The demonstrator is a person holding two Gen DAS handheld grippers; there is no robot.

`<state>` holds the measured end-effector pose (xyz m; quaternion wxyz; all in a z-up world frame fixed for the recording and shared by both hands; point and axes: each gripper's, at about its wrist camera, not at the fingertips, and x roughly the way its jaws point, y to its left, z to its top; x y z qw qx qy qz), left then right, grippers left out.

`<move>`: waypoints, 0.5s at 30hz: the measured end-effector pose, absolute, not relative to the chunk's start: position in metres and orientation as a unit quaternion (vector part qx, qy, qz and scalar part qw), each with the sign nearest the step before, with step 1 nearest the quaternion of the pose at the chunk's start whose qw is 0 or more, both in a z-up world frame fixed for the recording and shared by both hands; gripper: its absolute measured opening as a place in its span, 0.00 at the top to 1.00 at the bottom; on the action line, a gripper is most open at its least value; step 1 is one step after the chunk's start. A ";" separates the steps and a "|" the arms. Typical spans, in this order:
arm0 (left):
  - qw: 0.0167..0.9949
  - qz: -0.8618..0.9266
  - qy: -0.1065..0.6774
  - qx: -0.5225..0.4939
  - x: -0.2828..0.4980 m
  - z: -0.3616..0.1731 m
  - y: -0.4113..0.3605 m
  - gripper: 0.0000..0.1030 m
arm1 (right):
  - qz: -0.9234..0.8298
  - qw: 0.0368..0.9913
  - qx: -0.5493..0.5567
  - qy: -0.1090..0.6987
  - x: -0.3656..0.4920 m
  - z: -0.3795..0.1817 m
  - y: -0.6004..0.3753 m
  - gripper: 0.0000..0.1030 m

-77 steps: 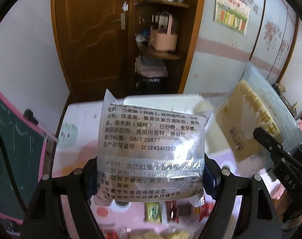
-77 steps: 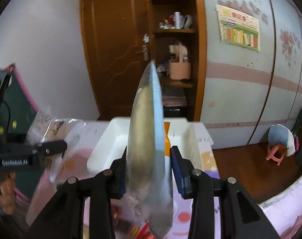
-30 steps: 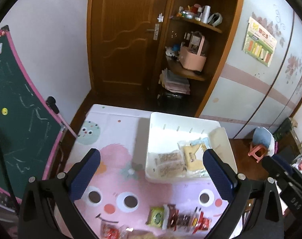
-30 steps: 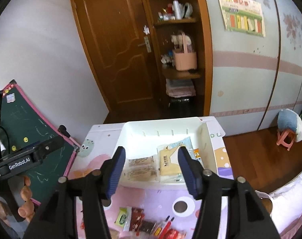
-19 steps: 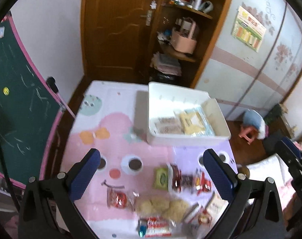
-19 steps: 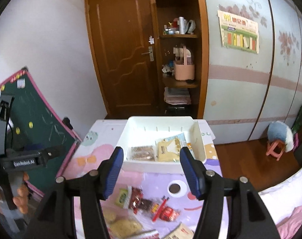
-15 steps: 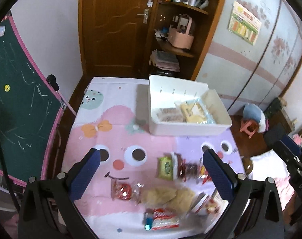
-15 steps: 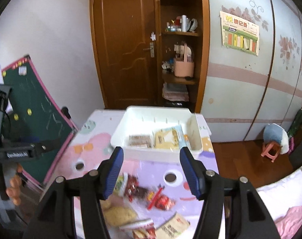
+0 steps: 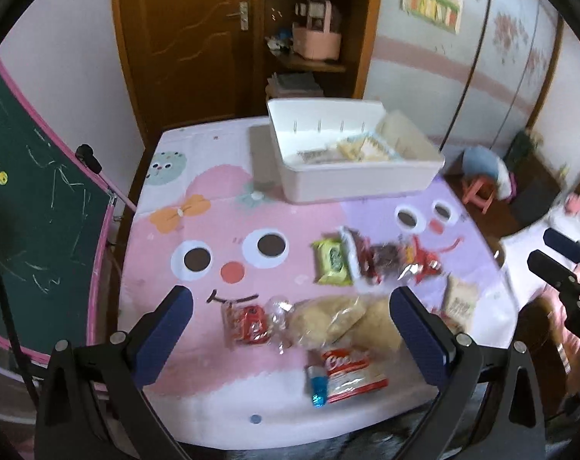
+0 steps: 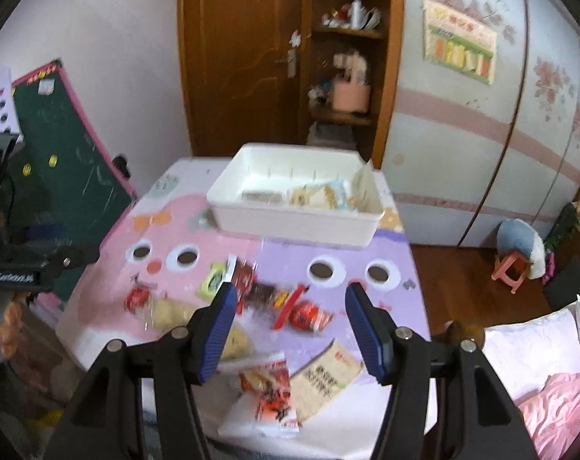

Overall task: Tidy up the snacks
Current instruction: 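Withdraw both grippers from the tray back over the remaining snacks, then grasp the clear bag of crumbly bread with the left gripper while the right grasps the red-white snack pack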

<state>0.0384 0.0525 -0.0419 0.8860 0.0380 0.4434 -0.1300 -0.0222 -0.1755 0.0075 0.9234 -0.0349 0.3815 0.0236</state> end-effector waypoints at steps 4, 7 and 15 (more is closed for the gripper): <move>0.864 -0.158 0.474 0.056 0.045 -0.068 0.044 0.01 | 0.044 0.902 -0.042 0.428 -0.022 -0.026 -0.176 0.43; 0.852 -0.169 0.489 0.080 0.051 -0.089 0.037 0.01 | 0.063 0.879 -0.041 0.472 -0.019 -0.053 -0.176 0.43; 0.821 -0.186 0.514 0.165 0.072 -0.137 0.020 0.03 | 0.103 0.831 -0.032 0.545 -0.009 -0.102 -0.175 0.43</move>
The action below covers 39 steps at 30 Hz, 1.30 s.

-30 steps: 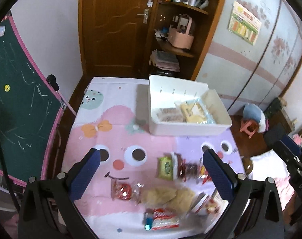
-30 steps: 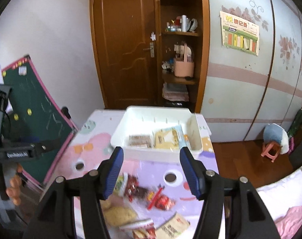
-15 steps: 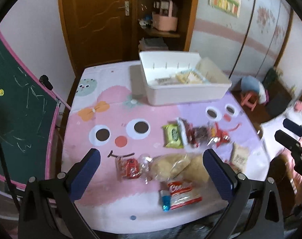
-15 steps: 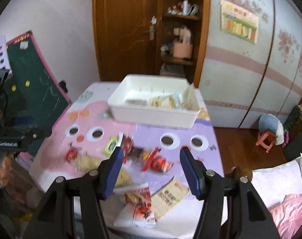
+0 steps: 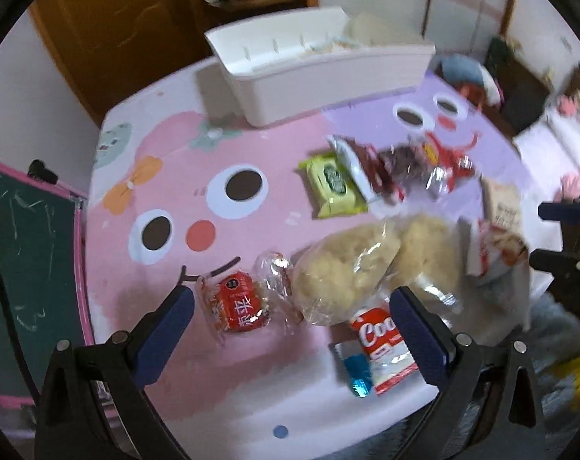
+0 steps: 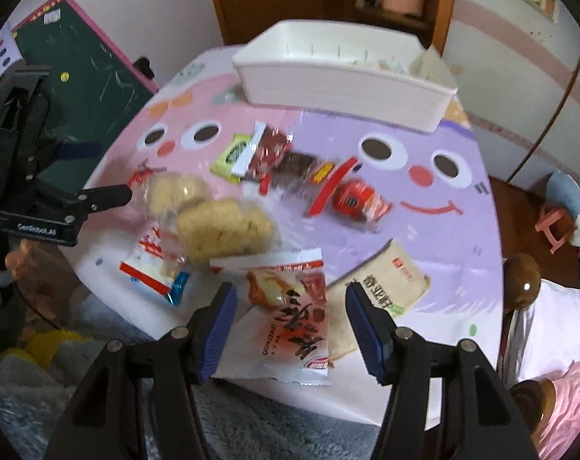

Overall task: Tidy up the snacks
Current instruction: 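Grasp the clear bag of crumbly bread with the left gripper while the right grasps the red-white snack pack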

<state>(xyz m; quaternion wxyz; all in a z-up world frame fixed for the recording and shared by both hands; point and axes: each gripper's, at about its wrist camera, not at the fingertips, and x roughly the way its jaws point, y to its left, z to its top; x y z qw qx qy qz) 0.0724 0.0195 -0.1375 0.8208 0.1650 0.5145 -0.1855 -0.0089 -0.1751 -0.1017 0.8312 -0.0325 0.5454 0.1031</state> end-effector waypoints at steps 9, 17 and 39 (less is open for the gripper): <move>0.784 -0.213 0.536 0.230 0.092 -0.174 -0.003 0.08 | 0.130 0.800 -0.061 0.582 -0.004 -0.134 -0.163 0.42; 0.762 -0.220 0.562 0.234 0.110 -0.197 -0.016 0.42 | 0.149 0.781 -0.077 0.601 0.005 -0.150 -0.155 0.35; 0.838 -0.206 0.498 0.086 0.111 -0.090 0.012 0.56 | 0.118 0.856 -0.071 0.498 0.034 -0.077 -0.159 0.56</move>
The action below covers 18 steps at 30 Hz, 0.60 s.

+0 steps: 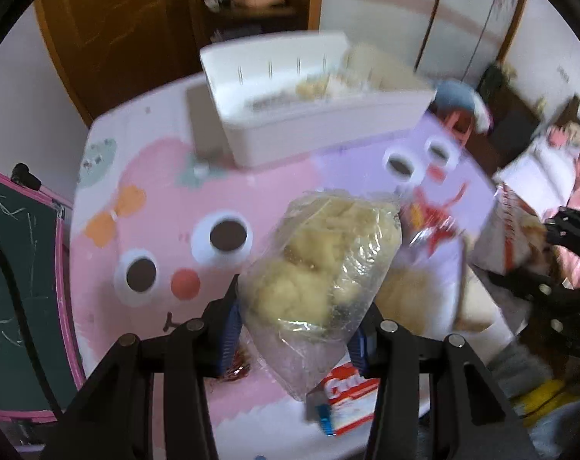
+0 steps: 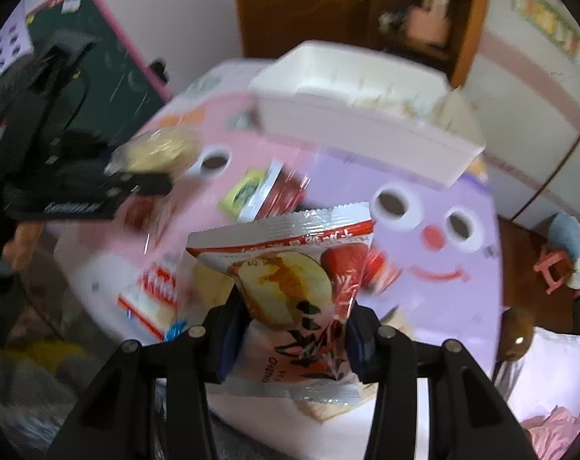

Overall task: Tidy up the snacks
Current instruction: 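Grasp the clear bag of crumbly bread with the left gripper while the right grasps the red-white snack pack, then carry both packs over the white tray and release them inside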

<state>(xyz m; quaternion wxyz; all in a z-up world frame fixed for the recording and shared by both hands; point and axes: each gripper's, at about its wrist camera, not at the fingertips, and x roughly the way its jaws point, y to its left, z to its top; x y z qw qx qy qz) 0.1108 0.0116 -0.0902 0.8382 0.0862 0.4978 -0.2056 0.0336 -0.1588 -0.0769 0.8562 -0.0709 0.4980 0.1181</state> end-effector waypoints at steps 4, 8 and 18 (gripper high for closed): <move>0.856 -0.202 0.471 0.067 0.112 -0.046 0.007 0.56 | 0.086 0.884 -0.049 0.457 0.047 -0.037 -0.171 0.56; 0.880 -0.197 0.427 0.061 0.113 0.007 -0.001 0.56 | 0.065 0.910 -0.024 0.408 0.064 0.012 -0.180 0.56; 0.920 -0.176 0.344 0.068 0.142 0.094 -0.028 0.56 | 0.027 0.949 0.047 0.310 0.110 0.109 -0.202 0.55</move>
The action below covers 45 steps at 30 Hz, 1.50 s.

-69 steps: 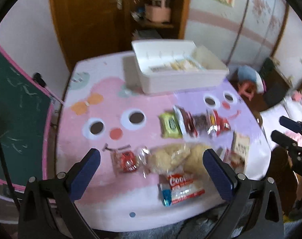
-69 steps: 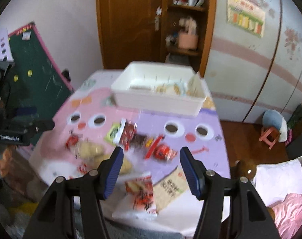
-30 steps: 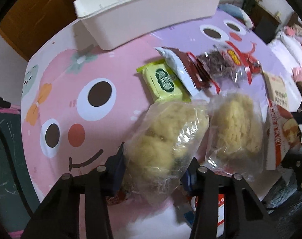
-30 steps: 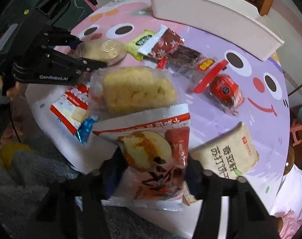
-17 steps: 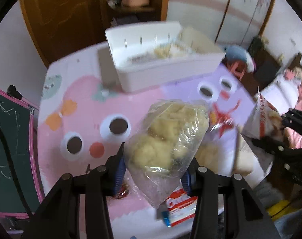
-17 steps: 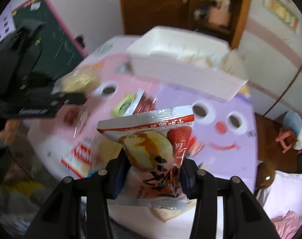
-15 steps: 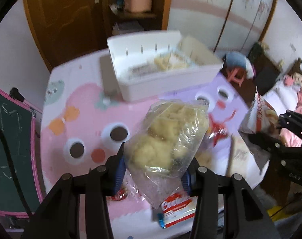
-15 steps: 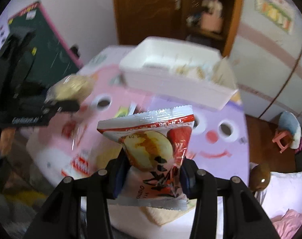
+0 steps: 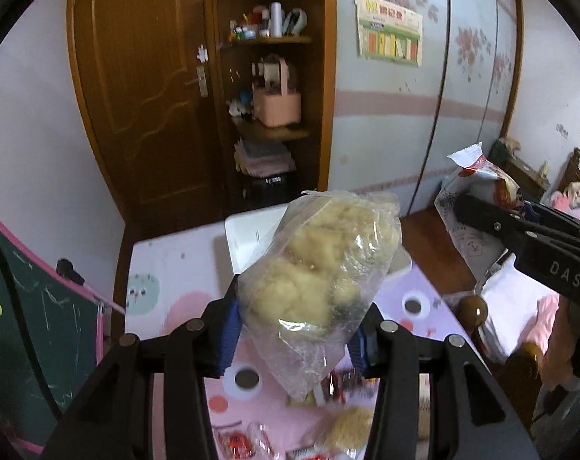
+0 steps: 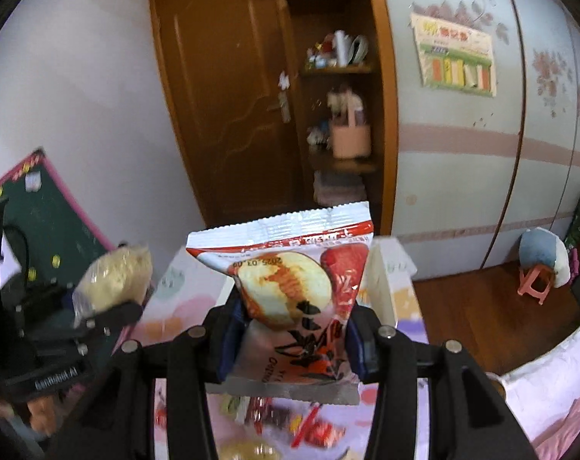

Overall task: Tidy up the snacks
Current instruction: 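Carry both packs over the white tray and release them inside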

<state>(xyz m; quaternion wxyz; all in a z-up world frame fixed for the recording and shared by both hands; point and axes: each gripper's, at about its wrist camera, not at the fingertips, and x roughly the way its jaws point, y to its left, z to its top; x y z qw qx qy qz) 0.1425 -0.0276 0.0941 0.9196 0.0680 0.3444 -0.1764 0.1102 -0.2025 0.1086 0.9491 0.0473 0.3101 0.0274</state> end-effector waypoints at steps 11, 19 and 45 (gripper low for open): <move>0.927 -0.142 0.345 0.038 0.219 0.098 -0.056 0.56 | 0.007 0.963 0.033 0.267 0.161 0.137 -0.200 0.55; 0.915 -0.125 0.382 0.012 0.267 0.062 -0.057 0.56 | -0.002 0.956 0.044 0.289 0.203 0.112 -0.208 0.55; 0.894 -0.101 0.436 0.026 0.337 -0.021 -0.066 0.20 | -0.010 0.912 0.058 0.406 0.301 0.015 -0.218 0.51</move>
